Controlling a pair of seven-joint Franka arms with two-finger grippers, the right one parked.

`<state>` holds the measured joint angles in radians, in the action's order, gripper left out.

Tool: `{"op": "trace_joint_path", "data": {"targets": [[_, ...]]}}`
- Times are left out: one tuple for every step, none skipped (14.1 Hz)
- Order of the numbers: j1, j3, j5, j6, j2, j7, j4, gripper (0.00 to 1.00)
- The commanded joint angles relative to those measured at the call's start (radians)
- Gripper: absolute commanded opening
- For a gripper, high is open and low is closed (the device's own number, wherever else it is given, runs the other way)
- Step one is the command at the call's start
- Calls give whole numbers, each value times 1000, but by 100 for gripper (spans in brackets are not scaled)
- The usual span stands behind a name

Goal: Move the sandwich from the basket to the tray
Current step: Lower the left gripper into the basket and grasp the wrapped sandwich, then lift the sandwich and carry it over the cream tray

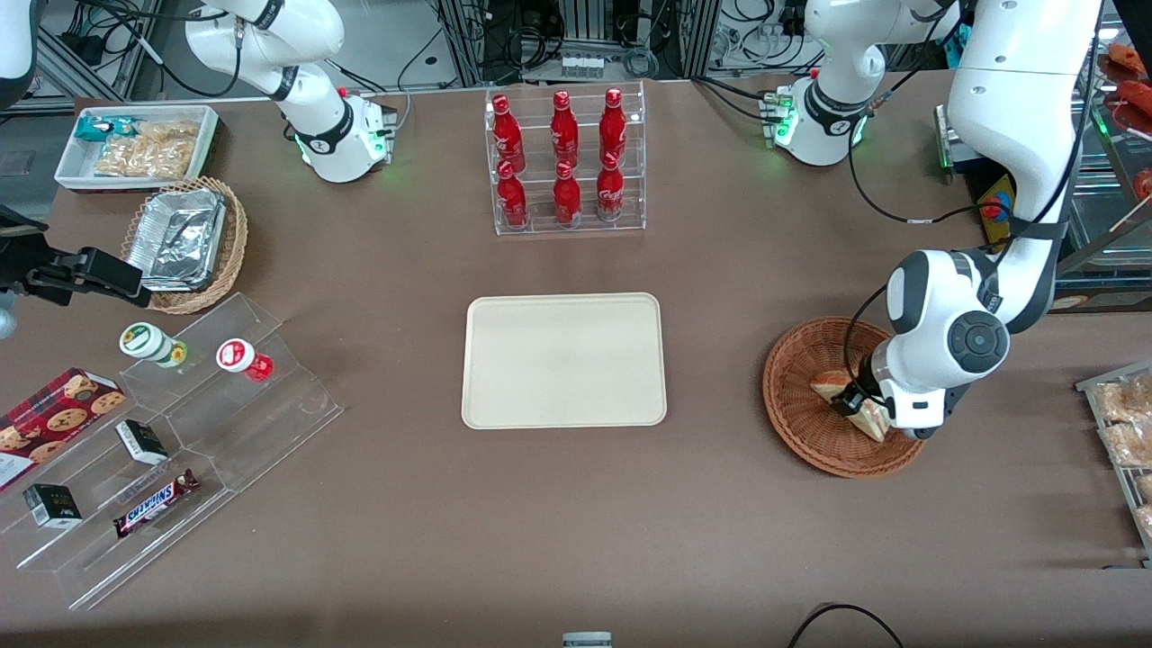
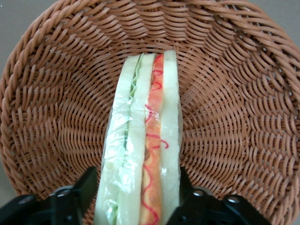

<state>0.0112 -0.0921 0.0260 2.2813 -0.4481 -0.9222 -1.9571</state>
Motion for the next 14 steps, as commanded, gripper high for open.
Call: {"op": "trace_joint_path", "data": {"targets": [[7,5,19,17,2,-26,-5,39],[7,5,19,17,3,-26,-3,32],[9,5,19,12,5,-24,-2,29],[9,3,20,3,12,-24,1,28],[16,2,20,-22,26,-24,6,28],[45,2,25,-72,43,-23,32,28],[68,2,25,-145,48,-24,73,29],[97,0,26,-228,51,-24,128,29],[143,0,25,-302,51,-26,185,29],[183,-1,25,-357,46,-27,226,29],[235,-2,23,-382,42,-27,256,29],[300,-2,20,-384,33,-27,279,29],[352,-2,17,-381,2,-26,318,30],[401,-2,17,-381,-38,-21,378,30]]}}
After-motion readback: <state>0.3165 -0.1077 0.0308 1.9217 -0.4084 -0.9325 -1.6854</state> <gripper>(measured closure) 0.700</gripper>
